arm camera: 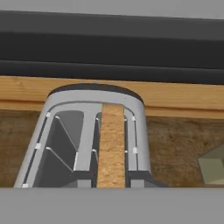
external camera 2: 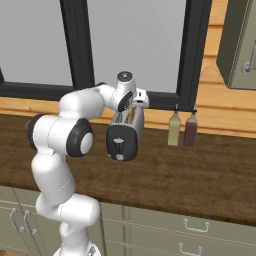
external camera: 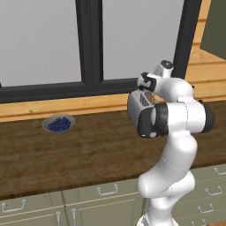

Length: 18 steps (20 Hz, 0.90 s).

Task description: Start the toaster. Once the lever pops up, take the bread to the plate on the dining counter.

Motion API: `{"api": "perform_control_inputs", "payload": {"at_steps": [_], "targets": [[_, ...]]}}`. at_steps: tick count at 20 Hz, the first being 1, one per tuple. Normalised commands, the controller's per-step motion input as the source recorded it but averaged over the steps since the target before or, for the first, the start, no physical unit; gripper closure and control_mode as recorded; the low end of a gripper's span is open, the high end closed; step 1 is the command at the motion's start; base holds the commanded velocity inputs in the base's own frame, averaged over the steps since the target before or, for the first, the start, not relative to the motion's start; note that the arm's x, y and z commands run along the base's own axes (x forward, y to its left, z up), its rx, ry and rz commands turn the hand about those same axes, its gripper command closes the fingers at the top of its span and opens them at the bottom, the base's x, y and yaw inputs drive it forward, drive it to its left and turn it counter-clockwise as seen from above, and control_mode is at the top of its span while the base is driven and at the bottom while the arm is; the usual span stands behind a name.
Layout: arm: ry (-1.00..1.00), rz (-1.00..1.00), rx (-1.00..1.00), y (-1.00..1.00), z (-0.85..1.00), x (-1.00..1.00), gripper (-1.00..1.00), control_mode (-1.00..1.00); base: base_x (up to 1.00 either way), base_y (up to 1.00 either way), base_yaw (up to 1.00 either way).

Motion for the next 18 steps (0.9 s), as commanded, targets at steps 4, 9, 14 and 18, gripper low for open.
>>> {"api": "perform_control_inputs", "payload": {"at_steps": [4, 9, 14, 18], "targets": [[0.0, 0.0, 0.02, 0.0, 0.88, 0.0, 1.0, -1.0, 0.0, 0.0, 0.0], [0.0, 0.0, 0.08, 0.0, 0.94, -0.05, 1.0, -1.0, 0.0, 0.0, 0.0], [-0.14, 0.01, 0.09, -0.01, 0.29, -0.89, 1.0, -1.0, 0.0, 0.0, 0.0], [-0.09, 0.01, 0.01, 0.09, 0.07, -1.0, 1.0, -1.0, 0.0, 0.0, 0.0]]}}
